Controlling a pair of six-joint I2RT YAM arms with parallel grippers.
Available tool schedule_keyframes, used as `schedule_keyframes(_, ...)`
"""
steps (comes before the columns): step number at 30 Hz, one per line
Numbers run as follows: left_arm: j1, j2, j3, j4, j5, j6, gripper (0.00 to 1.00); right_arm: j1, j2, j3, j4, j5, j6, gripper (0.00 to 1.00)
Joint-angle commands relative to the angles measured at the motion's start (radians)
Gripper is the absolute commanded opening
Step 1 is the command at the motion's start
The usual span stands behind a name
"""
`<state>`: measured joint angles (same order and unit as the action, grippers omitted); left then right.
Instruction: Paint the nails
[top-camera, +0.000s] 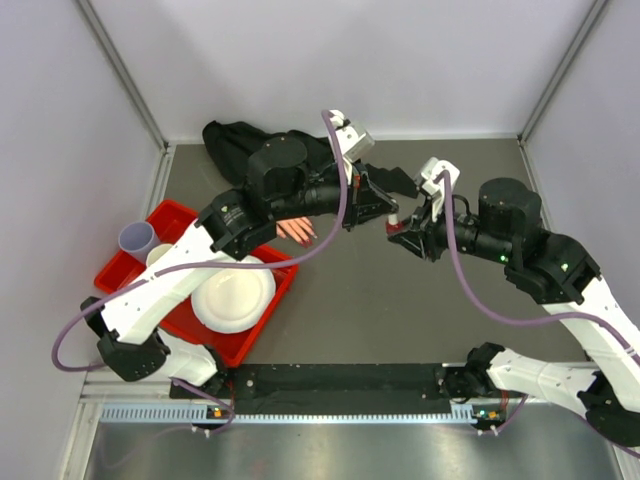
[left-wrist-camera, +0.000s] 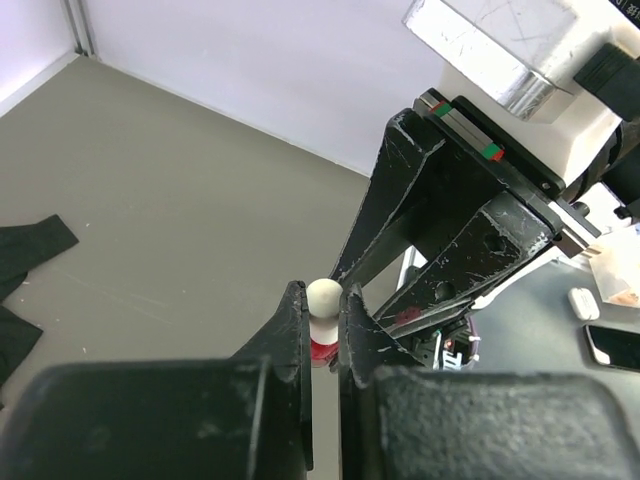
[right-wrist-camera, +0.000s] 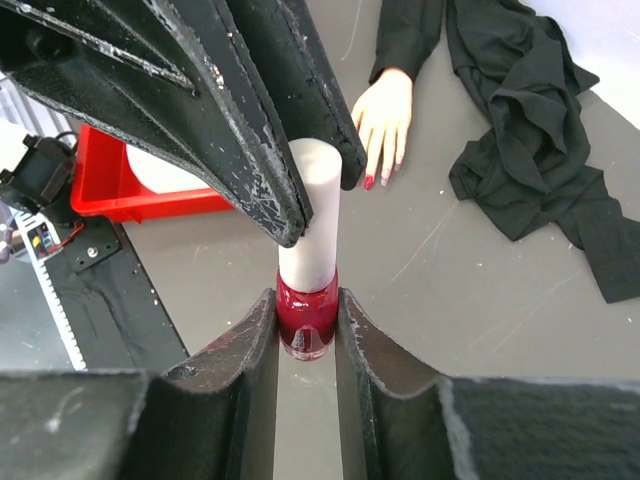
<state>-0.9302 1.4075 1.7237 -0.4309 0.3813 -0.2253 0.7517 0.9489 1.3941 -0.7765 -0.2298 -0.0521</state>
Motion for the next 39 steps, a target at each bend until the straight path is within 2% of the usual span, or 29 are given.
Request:
schedule_keyframes(1, -0.007, 0.001, 0.036, 0.021, -0.033, 0.035, 0.0, 0.005, -0.021, 0.0, 0.052, 0.046, 0.02, 0.04)
schedule_keyframes(4, -0.007, -0.005, 0.014, 0.034, -0.111, 0.073, 0.0, 0.005, -0.036, -0.038, 0.069, 0.119, 0.07, 0.39)
schedule_keyframes(5, -0.007, -0.007, -0.002, 0.04, -0.171, 0.087, 0.0, 0.005, -0.039, -0.049, 0.075, 0.15, 0.084, 0.58)
schedule_keyframes(7, -0.007, -0.012, -0.036, 0.067, -0.252, 0.119, 0.0, 0.005, -0.065, -0.082, 0.08, 0.27, 0.128, 0.8)
schedule_keyframes(11, -0.007, 0.004, -0.134, 0.125, -0.49, 0.132, 0.0, 0.005, -0.143, -0.171, 0.074, 0.512, 0.199, 0.93)
schedule_keyframes(16, -0.012, 0.057, -0.306, 0.309, -0.623, 0.097, 0.0, 0.005, -0.272, -0.265, 0.063, 0.783, 0.299, 0.96)
schedule_keyframes(19, -0.024, 0.097, -0.409, 0.409, -0.686, 0.083, 0.0, 0.003, -0.354, -0.313, 0.071, 0.828, 0.337, 0.97)
schedule_keyframes(20, -0.032, 0.113, -0.447, 0.513, -0.699, 0.077, 0.0, 0.003, -0.369, -0.332, 0.074, 0.83, 0.343, 0.97)
schedule_keyframes(27, -0.064, 0.217, -0.694, 0.927, -0.757, 0.083, 0.0, 0.005, -0.427, -0.353, 0.075, 0.814, 0.35, 0.97)
schedule_keyframes(34, -0.068, 0.335, -0.734, 1.067, -0.757, 0.055, 0.0, 0.005, -0.446, -0.366, 0.071, 0.804, 0.348, 0.97)
schedule_keyframes(39, -0.067, 0.401, -0.731, 1.095, -0.754, 0.049, 0.0, 0.005, -0.452, -0.371, 0.065, 0.8, 0.348, 0.97)
